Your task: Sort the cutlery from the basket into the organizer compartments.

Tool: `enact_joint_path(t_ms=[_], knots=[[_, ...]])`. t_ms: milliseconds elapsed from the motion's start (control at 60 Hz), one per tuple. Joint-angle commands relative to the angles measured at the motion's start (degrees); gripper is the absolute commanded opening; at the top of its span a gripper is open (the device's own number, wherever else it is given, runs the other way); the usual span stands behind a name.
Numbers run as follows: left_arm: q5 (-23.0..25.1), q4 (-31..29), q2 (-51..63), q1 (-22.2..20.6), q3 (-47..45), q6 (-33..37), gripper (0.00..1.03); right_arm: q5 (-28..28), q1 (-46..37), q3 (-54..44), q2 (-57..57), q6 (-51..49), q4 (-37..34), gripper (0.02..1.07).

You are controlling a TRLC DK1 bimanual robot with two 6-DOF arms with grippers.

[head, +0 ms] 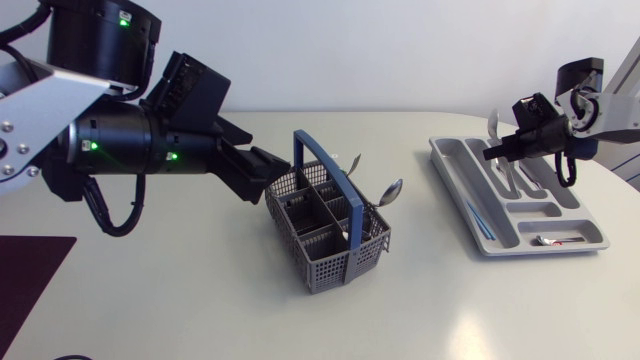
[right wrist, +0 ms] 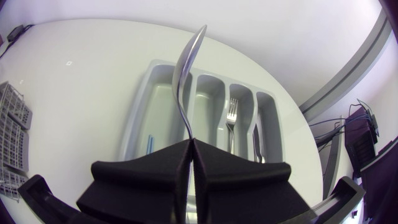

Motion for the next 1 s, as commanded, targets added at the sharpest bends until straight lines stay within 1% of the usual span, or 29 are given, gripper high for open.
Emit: enact_joint_path(t_ms=[0,133,417,633,917,967,983], knots=[[-0.5,0.6,0.9,-0.3,-1.2,0.8,0.98,1.9,-0.3,4.1,4.5,2.7,0.7,0.07],[-0.5,0.5,0.9,-0.6,-1.4,0.9,0.98,5.4,1.0,9.1,9.8,4.8,0.5,0.07],[-0.5,0.6,0.2,-0.7,-2.8,1.2,0.98,10.1,3.0,18.6,19.1,7.6,-3.3,0.07],[-0.5,0.6,-0.7,-0.5,-3.7,1.6,0.98,11.7,3.0,26.2,25.5,9.7,-8.2,0.07],[-0.6,0.4,-1.5,-0.6,-4.2,1.6,0.98,12.1,2.4,29.8,29.0,10.4,-11.1,0.08],[-0.6,0.2,-1.6,-0.6,-4.2,1.6,0.98,12.1,2.2,29.7,29.0,10.4,-11.1,0.12],[-0.6,0.2,-1.7,-0.6,-4.2,1.6,0.98,12.1,2.2,29.6,29.0,10.5,-11.3,0.15]])
